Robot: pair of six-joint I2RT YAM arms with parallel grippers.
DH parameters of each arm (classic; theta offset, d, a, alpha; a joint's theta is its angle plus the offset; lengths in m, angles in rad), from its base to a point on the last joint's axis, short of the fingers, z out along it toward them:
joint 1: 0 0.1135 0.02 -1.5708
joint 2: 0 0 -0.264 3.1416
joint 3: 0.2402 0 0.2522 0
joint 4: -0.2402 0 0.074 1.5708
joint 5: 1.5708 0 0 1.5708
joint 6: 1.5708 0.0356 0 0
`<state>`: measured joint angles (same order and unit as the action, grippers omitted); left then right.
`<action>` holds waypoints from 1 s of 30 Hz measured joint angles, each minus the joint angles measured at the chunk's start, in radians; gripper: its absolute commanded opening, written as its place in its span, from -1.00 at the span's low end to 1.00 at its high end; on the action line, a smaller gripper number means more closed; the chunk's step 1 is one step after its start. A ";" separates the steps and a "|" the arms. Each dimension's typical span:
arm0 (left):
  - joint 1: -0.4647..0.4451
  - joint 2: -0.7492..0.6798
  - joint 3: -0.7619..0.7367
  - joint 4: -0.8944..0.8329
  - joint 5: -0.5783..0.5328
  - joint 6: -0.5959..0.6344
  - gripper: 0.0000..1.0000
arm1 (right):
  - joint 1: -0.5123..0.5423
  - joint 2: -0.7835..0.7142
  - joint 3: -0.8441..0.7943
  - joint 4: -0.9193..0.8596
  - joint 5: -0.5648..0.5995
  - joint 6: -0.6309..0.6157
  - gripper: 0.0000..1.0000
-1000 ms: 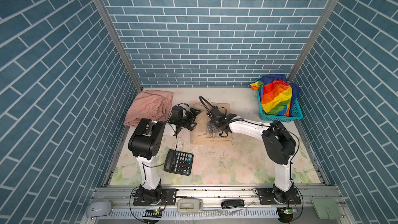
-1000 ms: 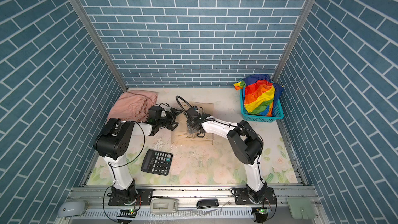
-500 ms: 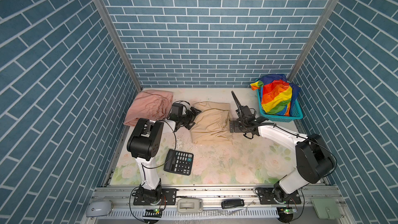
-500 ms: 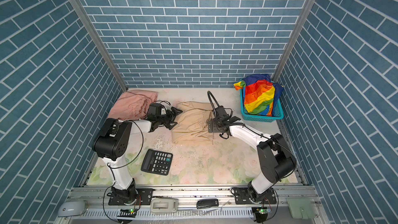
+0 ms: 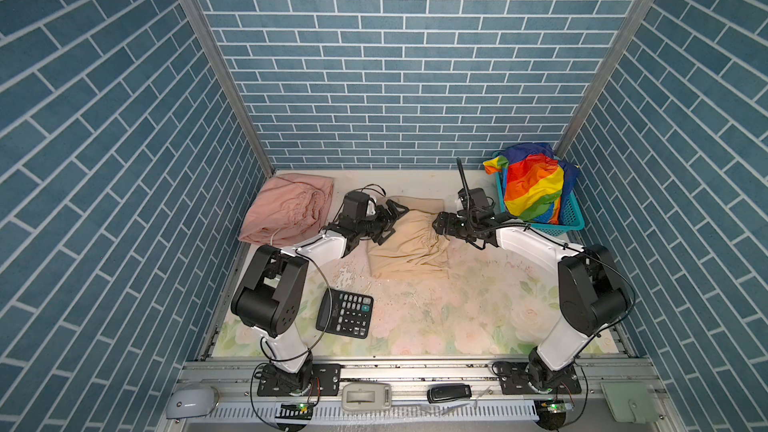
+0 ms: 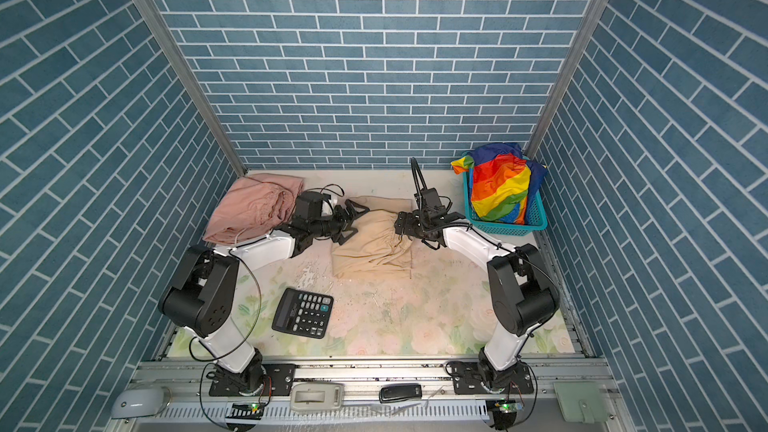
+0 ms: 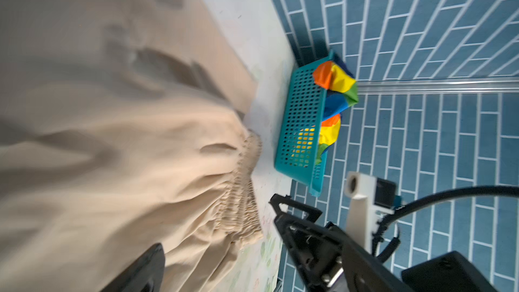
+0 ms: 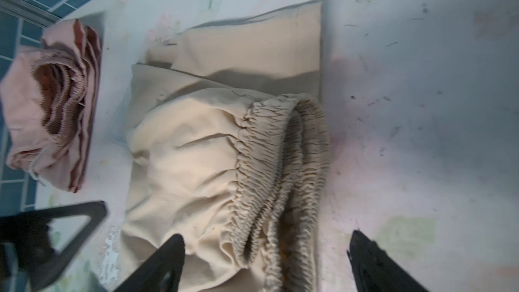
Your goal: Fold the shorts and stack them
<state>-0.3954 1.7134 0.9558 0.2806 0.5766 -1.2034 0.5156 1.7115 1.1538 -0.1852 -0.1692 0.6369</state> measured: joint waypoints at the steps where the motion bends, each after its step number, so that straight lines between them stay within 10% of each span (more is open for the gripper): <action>1: 0.000 0.002 -0.030 0.002 -0.002 -0.008 0.99 | 0.006 0.006 -0.003 0.026 -0.020 0.020 0.76; 21: 0.062 0.022 -0.241 0.143 0.018 -0.010 0.99 | 0.043 0.085 -0.181 0.254 -0.134 0.088 0.44; 30: 0.103 -0.019 -0.239 0.070 0.017 0.060 0.99 | 0.000 -0.008 -0.214 0.210 -0.186 0.045 0.68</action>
<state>-0.2920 1.6947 0.7166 0.3508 0.5934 -1.1431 0.5152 1.7039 0.9394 0.0250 -0.3550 0.6815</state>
